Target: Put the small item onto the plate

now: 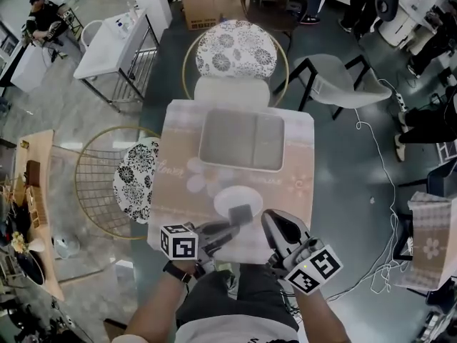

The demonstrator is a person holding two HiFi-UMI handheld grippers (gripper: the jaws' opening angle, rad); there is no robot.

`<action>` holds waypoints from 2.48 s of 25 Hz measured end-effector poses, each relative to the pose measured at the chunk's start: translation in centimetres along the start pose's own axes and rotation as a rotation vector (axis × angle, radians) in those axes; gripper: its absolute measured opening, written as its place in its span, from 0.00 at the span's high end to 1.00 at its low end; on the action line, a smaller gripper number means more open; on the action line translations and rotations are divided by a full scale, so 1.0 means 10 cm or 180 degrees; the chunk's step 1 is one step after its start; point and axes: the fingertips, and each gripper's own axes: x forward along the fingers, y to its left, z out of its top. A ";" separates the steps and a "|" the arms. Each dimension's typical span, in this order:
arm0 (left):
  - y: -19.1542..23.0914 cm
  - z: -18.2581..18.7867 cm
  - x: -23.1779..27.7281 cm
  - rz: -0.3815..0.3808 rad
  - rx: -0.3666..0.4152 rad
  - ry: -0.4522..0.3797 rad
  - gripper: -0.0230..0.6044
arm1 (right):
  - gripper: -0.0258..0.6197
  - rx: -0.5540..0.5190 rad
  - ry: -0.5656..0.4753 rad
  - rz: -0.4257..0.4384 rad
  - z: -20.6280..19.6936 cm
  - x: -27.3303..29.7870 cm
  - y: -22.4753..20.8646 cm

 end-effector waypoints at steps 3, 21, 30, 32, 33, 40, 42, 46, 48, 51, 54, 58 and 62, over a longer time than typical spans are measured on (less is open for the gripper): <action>0.30 -0.07 0.06 0.0076 -0.0137 0.0017 0.86 | 0.94 -0.0005 0.0055 -0.0035 -0.18 0.03 -0.12; 1.11 -0.22 0.38 0.0576 -0.0421 0.0307 0.86 | 0.94 0.0166 -0.0007 -0.0135 -0.50 -0.07 -0.50; 1.27 -0.22 0.46 0.0648 -0.0539 0.0310 0.86 | 0.94 0.0217 0.0113 -0.0035 -0.76 0.15 -0.52; 1.31 -0.23 0.47 0.0676 -0.0551 0.0323 0.86 | 0.94 0.0224 0.0139 -0.0036 -0.81 0.21 -0.54; 1.33 -0.23 0.48 0.0687 -0.0565 0.0319 0.86 | 0.94 0.0233 0.0145 -0.0042 -0.83 0.23 -0.56; 1.47 -0.23 0.47 0.0746 -0.0742 0.0276 0.82 | 0.94 0.0280 0.0163 -0.0083 -0.90 0.23 -0.64; 1.46 -0.22 0.47 0.0726 -0.0768 0.0269 0.77 | 0.94 0.0289 0.0170 -0.0088 -0.92 0.22 -0.65; 1.50 -0.19 0.41 0.0884 -0.0789 0.0194 0.72 | 0.94 0.0301 0.0209 -0.0067 -0.95 0.21 -0.62; 1.53 -0.17 0.35 0.0970 -0.0822 0.0117 0.70 | 0.94 0.0311 0.0230 -0.0044 -0.96 0.22 -0.58; 1.55 -0.18 0.28 0.1087 -0.0842 0.0060 0.66 | 0.94 0.0310 0.0265 -0.0036 -0.97 0.22 -0.53; 1.56 -0.20 0.26 0.1237 -0.0775 0.0100 0.61 | 0.94 0.0299 0.0298 -0.0020 -0.94 0.19 -0.46; 1.50 -0.16 0.27 0.1426 -0.0572 0.0163 0.54 | 0.94 0.0286 0.0337 -0.0018 -0.88 0.14 -0.38; 1.37 -0.14 0.17 0.1576 -0.0423 0.0137 0.54 | 0.94 0.0280 0.0390 -0.0070 -0.84 0.08 -0.34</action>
